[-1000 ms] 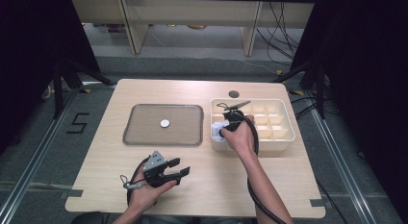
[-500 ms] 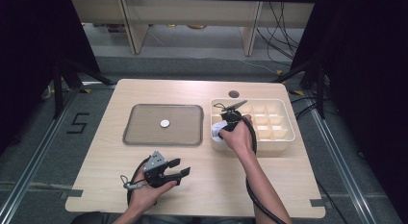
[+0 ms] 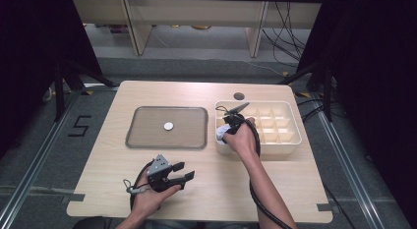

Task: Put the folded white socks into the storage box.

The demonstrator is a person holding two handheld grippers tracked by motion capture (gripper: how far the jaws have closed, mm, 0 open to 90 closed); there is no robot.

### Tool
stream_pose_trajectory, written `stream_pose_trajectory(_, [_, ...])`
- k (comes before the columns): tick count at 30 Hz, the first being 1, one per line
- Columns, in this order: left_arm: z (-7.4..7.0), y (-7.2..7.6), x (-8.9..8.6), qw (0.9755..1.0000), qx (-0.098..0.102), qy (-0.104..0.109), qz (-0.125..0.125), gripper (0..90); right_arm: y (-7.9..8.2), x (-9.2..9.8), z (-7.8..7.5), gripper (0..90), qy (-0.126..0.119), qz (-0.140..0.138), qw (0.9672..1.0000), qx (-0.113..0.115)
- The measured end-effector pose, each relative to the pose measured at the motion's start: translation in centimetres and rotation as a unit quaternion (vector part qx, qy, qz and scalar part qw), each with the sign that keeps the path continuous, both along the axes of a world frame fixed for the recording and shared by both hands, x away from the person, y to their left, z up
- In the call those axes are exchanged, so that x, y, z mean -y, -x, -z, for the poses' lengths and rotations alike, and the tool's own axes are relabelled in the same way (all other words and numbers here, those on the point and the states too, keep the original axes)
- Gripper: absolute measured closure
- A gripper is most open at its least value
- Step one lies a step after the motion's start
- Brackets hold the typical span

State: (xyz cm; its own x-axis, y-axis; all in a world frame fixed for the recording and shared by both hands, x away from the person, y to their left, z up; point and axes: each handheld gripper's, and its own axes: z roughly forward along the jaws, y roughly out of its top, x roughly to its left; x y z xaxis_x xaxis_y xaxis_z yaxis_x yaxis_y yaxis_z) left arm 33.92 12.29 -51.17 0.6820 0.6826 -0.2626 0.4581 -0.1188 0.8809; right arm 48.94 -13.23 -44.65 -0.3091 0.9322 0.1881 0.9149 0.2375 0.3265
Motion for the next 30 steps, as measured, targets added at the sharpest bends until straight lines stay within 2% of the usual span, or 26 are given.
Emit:
stream_pose_trajectory(2, [0.0,0.0,0.0,1.0000,-0.001,-0.002,-0.002,42.6,-0.1,0.0,0.1,86.5,-0.001,-0.002,1.0000,-0.008])
stream_pose_trajectory(4, [0.0,0.0,0.0,1.0000,-0.002,-0.001,-0.002,42.6,-0.2,0.1,0.2,86.5,-0.001,-0.008,0.9999,-0.007])
stream_pose_trajectory(5, [0.0,0.1,0.1,1.0000,-0.005,0.000,-0.003,42.6,-0.2,0.0,0.3,86.5,-0.008,-0.001,0.9999,-0.008])
stream_pose_trajectory(9, [0.0,0.0,0.0,1.0000,-0.001,-0.002,-0.001,42.6,-0.2,0.3,0.2,85.8,-0.011,-0.008,0.9998,-0.011])
stream_pose_trajectory(10, [0.0,0.0,-0.1,1.0000,0.000,0.001,0.002,42.6,-0.4,0.7,0.2,84.4,-0.026,-0.028,0.9993,0.007])
stream_pose_trajectory(11, [0.0,0.0,0.0,1.0000,0.000,0.005,-0.001,42.6,-0.3,0.8,0.0,83.1,-0.031,-0.028,0.9991,0.009])
stream_pose_trajectory(12, [-0.1,0.0,-0.1,1.0000,-0.001,-0.003,-0.004,42.6,-0.2,1.0,-0.4,80.5,-0.037,-0.023,0.9990,0.005])
stream_pose_trajectory(14, [0.0,-0.1,-0.1,1.0000,-0.005,0.007,-0.005,42.6,0.3,1.3,-1.3,71.7,-0.055,0.005,0.9985,-0.003])
stream_pose_trajectory(15, [0.0,-0.2,-0.2,1.0000,0.000,0.001,-0.002,42.6,0.4,1.5,-1.6,67.5,-0.063,0.002,0.9980,0.008])
stream_pose_trajectory(16, [0.0,-0.1,-0.1,1.0000,-0.002,0.000,-0.005,42.6,0.7,1.6,-2.2,63.6,-0.067,0.013,0.9976,0.014])
stream_pose_trajectory(17, [0.0,-0.1,-0.1,1.0000,-0.004,0.001,-0.007,42.6,0.8,1.9,-2.7,61.1,-0.067,0.009,0.9970,0.037])
stream_pose_trajectory(18, [0.1,0.0,0.0,1.0000,-0.003,0.001,-0.003,42.6,0.9,2.1,-3.3,58.7,-0.062,0.016,0.9968,0.049])
stream_pose_trajectory(19, [0.1,0.0,0.0,1.0000,-0.002,-0.001,-0.001,42.6,0.9,2.4,-3.8,55.5,-0.065,0.008,0.9950,0.076])
stream_pose_trajectory(20, [0.1,0.0,0.0,1.0000,-0.002,-0.001,-0.002,42.6,1.0,2.5,-4.3,52.8,-0.070,0.024,0.9946,0.073])
stream_pose_trajectory(22, [0.1,0.0,0.1,1.0000,-0.005,0.001,-0.003,42.6,0.6,3.2,-4.4,48.1,-0.066,0.023,0.9940,0.084])
stream_pose_trajectory(24, [0.1,0.0,0.1,1.0000,-0.006,0.001,-0.004,42.6,0.1,3.5,-3.8,43.1,-0.069,0.027,0.9941,0.079])
stream_pose_trajectory(25, [0.1,0.0,0.1,1.0000,-0.006,0.002,-0.005,42.6,-0.1,3.8,-3.4,41.3,-0.067,0.014,0.9940,0.085])
stream_pose_trajectory(27, [0.1,0.0,0.0,1.0000,-0.005,-0.003,-0.004,42.6,-0.3,3.8,-2.7,39.6,-0.062,0.019,0.9947,0.079])
stream_pose_trajectory(28, [0.2,-0.1,0.1,1.0000,-0.007,0.005,0.000,42.6,-0.5,3.7,-2.3,38.7,-0.066,0.010,0.9939,0.088])
stream_pose_trajectory(29, [0.2,-0.1,0.1,1.0000,-0.007,0.005,-0.001,42.6,-0.5,3.5,-2.0,41.4,-0.071,-0.003,0.9938,0.085])
stream_pose_trajectory(30, [0.2,-0.1,0.1,1.0000,-0.007,0.005,-0.001,42.7,-0.5,3.5,-2.0,41.4,-0.071,-0.003,0.9938,0.085])
